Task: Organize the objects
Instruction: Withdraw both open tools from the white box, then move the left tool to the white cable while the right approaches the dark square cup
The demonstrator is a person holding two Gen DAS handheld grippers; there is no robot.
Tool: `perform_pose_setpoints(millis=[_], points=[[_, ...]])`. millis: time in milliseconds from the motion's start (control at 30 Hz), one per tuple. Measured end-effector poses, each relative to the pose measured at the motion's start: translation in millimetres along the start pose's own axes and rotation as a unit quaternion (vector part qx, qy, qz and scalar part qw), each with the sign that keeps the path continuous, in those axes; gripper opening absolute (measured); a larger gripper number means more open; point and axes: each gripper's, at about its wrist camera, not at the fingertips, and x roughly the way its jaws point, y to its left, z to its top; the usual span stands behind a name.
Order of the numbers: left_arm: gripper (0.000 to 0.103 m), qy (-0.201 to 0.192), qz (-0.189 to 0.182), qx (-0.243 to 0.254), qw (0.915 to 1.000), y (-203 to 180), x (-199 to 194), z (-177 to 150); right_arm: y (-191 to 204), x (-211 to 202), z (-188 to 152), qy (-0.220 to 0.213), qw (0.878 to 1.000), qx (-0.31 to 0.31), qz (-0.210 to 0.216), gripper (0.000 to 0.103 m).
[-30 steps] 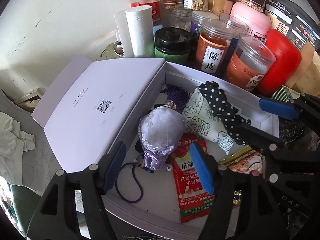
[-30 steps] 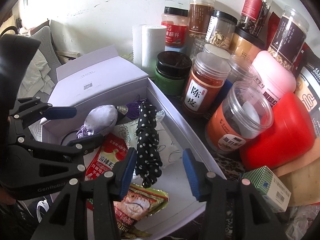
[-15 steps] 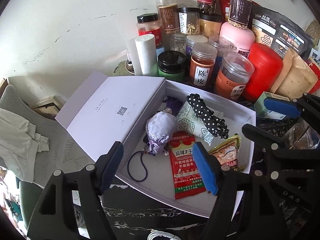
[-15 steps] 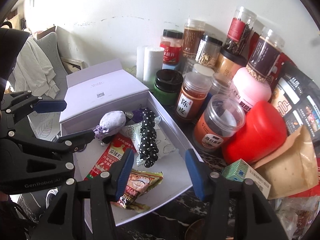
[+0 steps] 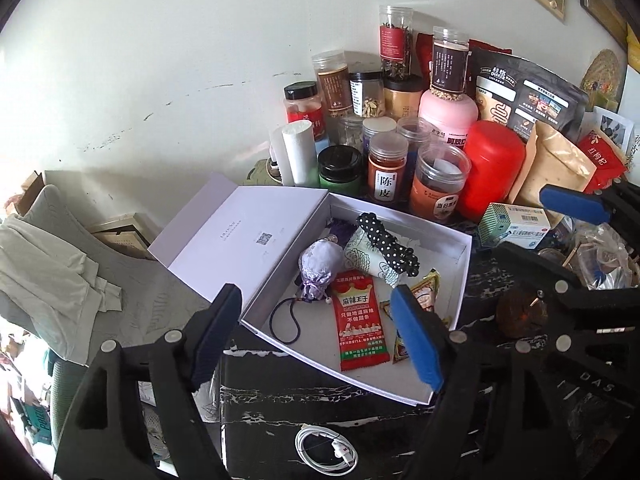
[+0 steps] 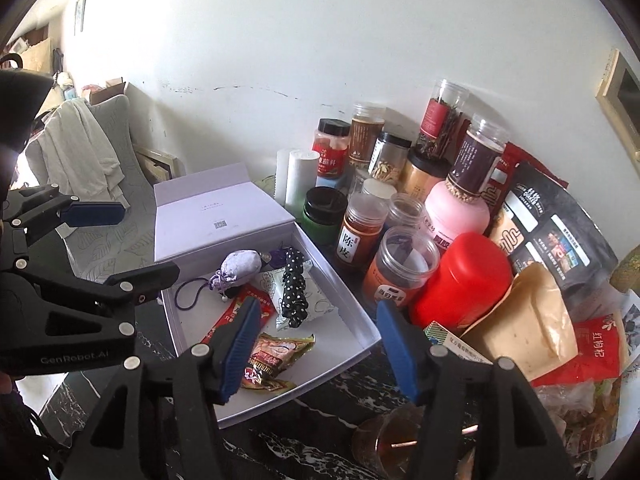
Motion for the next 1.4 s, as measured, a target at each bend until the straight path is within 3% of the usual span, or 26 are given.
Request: perform_pose_setpoints(millis=[733,1100,1400], points=[[0.079,-0.021,0.021,-0.019,0.9994,-21,-89,-82,14,-90,-68,-0.035,0.999,-0.007,0.006,0.065],[0.079,-0.026,0.054,-0.022,0.9979,-48,-118,-134,19,-103,-119,-0.021,1.0,-0.006,0.013,0.065],[0.079,-0.02,0.049,-0.036,0.9979,-71,-132,-181,27,-107,-165,-0.002,1.0,-0.003,0.03,0.065]])
